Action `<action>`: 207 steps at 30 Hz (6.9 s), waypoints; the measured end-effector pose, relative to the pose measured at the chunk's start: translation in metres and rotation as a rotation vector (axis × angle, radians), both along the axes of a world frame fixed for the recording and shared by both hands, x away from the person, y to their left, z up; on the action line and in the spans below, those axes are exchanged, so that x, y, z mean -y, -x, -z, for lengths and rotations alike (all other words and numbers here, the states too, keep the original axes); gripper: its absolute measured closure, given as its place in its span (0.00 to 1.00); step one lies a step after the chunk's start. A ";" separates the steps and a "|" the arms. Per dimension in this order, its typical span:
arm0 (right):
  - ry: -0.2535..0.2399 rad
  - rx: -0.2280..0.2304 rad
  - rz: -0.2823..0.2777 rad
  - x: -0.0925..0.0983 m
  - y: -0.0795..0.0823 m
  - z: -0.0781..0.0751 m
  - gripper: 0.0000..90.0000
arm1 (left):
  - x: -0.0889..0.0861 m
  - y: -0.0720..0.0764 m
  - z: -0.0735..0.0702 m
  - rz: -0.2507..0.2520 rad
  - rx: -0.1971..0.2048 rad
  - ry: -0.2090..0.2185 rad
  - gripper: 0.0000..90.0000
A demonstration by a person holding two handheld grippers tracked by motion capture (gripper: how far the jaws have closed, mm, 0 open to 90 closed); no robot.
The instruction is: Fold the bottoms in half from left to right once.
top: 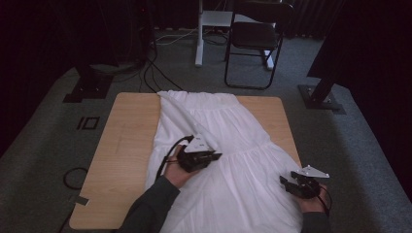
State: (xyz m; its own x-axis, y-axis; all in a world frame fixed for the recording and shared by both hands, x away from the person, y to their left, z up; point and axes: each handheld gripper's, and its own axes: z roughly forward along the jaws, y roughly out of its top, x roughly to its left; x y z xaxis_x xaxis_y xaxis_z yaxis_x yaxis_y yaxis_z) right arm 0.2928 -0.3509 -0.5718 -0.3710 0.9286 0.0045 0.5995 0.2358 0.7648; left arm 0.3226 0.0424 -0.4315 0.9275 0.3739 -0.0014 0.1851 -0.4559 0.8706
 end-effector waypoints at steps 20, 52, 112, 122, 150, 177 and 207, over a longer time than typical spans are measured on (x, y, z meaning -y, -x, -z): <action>-0.001 0.090 -0.162 -0.086 -0.003 -0.061 0.52 | -0.078 -0.003 0.028 -0.277 0.004 -0.073 0.62; -0.047 0.071 -0.329 -0.132 -0.033 -0.097 0.98 | -0.169 0.007 0.088 -0.552 -0.095 -0.073 0.58; -0.072 -0.077 0.032 -0.070 -0.146 -0.036 0.94 | -0.111 -0.113 0.110 -0.616 -0.005 -0.428 0.84; 0.006 0.024 -0.002 -0.086 -0.134 -0.060 0.62 | -0.155 -0.058 0.097 -0.654 -0.038 -0.280 0.69; 0.045 -0.127 -0.315 -0.231 -0.170 -0.029 0.83 | -0.201 0.029 0.122 -0.602 -0.129 -0.260 0.63; -0.125 0.068 -0.126 -0.046 -0.022 -0.072 0.98 | -0.182 0.025 0.122 -0.303 -0.150 -0.215 0.73; -0.043 -0.096 -0.063 -0.011 0.037 -0.007 0.97 | -0.177 0.067 0.120 -0.397 -0.066 -0.354 0.97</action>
